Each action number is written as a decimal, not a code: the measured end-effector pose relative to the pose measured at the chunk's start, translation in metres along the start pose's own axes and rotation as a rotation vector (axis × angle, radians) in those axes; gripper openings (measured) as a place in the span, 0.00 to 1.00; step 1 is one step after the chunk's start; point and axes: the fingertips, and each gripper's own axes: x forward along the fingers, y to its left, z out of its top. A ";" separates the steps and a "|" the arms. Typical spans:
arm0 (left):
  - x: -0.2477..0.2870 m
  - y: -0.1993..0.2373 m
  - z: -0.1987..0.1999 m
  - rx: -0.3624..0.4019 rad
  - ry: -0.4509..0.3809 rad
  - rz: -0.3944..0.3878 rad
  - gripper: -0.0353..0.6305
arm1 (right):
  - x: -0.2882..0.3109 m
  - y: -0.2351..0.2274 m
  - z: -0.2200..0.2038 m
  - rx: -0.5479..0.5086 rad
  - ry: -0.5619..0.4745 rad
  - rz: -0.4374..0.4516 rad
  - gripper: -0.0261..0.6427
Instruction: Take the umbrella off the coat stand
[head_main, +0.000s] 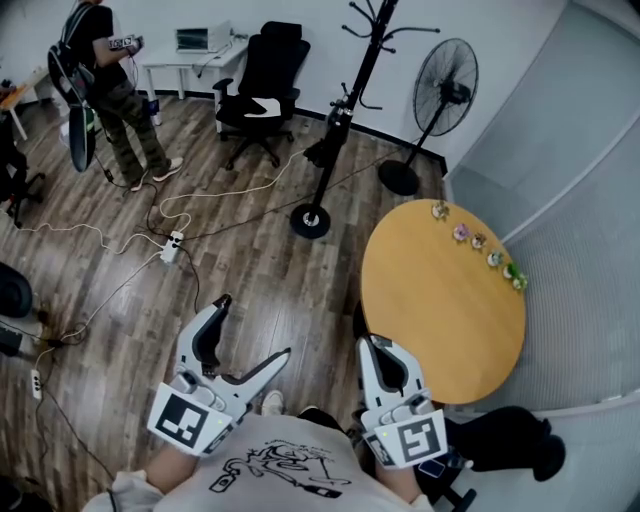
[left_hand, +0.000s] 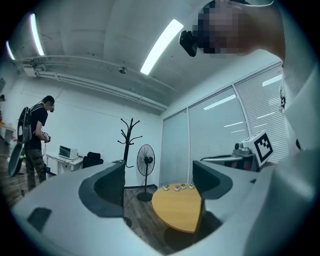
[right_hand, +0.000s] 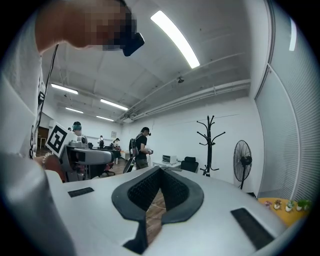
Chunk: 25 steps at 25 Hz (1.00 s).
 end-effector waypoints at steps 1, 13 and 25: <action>-0.002 0.001 -0.001 -0.002 0.000 -0.001 0.69 | 0.001 0.003 -0.003 -0.001 0.009 0.003 0.06; 0.001 0.011 -0.008 -0.017 0.004 0.004 0.69 | 0.010 0.001 -0.007 0.011 0.022 0.008 0.06; 0.054 0.019 -0.010 -0.010 0.004 -0.012 0.67 | 0.038 -0.042 -0.014 0.013 0.013 0.016 0.06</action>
